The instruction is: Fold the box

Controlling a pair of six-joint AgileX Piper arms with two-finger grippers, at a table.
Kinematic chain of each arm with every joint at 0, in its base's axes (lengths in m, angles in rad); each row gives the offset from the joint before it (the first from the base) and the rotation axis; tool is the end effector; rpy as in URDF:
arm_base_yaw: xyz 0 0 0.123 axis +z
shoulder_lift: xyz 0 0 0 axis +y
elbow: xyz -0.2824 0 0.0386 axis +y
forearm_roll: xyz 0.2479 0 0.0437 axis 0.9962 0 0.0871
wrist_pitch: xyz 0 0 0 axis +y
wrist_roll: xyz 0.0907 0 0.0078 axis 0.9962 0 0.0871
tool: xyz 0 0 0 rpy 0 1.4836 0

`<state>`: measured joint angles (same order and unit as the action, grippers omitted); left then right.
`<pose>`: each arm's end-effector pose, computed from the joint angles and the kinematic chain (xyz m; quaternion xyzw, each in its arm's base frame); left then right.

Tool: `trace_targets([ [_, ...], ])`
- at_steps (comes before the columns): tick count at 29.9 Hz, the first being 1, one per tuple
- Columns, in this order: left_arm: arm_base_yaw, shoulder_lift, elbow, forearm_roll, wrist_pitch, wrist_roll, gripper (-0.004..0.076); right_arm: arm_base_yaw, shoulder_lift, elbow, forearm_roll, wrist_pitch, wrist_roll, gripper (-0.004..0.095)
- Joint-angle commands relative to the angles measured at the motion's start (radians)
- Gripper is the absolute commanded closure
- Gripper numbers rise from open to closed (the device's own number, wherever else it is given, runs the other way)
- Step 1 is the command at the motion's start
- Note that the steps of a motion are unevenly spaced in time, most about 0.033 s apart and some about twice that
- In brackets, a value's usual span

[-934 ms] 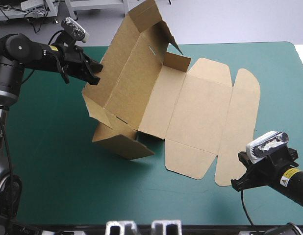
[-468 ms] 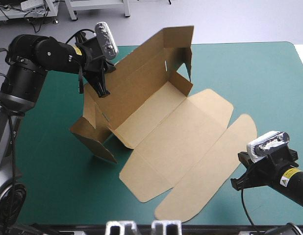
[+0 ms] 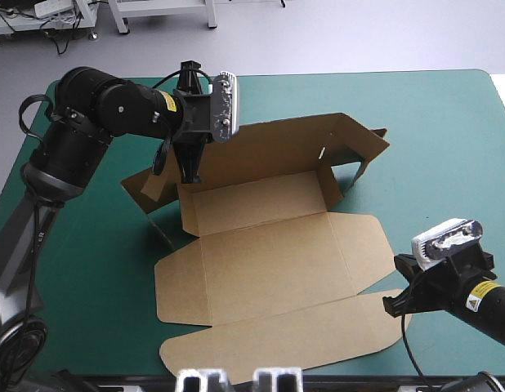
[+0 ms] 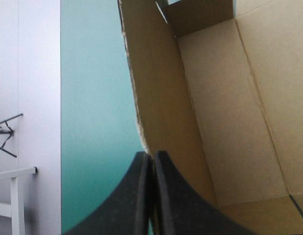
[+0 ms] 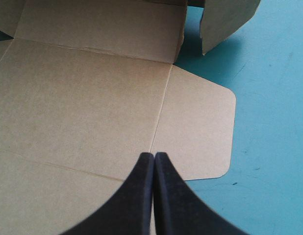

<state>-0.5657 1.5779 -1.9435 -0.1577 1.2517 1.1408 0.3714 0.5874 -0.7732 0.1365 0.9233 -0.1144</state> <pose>0.2624 -0.1827 0.4702 0.6993 0.6033 0.0311 0.3821 0.0841 0.0434 0.3458 -0.2027 0.8707 0.1232 0.4309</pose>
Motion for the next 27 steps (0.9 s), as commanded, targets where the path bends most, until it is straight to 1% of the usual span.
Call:
trace_targets([
  [1,-0.039,-0.046,-0.033,-0.043,0.034,0.032,0.0733,0.001,0.009,-0.026,0.004,-0.077,0.032,0.0928],
  [5,-0.078,-0.046,-0.03,-0.019,-0.006,0.044,0.0733,0.001,0.009,-0.026,0.004,-0.12,0.059,0.0928],
  [9,-0.08,-0.046,0.01,0.051,-0.041,0.042,0.0733,0.001,0.009,-0.026,0.004,-0.155,0.093,0.0928],
  [12,-0.08,-0.046,0.062,0.093,-0.077,0.018,0.0734,0.001,0.009,-0.027,-0.027,-0.189,0.152,0.0927],
  [14,-0.08,-0.046,0.108,0.117,-0.123,0.011,0.0734,0.001,0.009,-0.032,-0.066,-0.207,0.207,0.0927],
  [18,-0.08,-0.046,0.196,0.132,-0.218,0.015,0.0734,0.001,0.02,-0.072,-0.146,-0.211,0.29,0.0927],
  [22,-0.08,-0.052,0.264,0.177,-0.285,0.021,0.0734,0.001,0.063,-0.135,-0.165,-0.186,0.29,0.0926],
  [25,-0.08,-0.066,0.297,0.233,-0.329,-0.01,0.0734,0.001,0.124,-0.182,-0.185,-0.191,0.283,0.0927],
  [27,-0.08,-0.082,0.322,0.268,-0.369,-0.032,0.0734,0.001,0.172,-0.221,-0.221,-0.192,0.283,0.0927],
])
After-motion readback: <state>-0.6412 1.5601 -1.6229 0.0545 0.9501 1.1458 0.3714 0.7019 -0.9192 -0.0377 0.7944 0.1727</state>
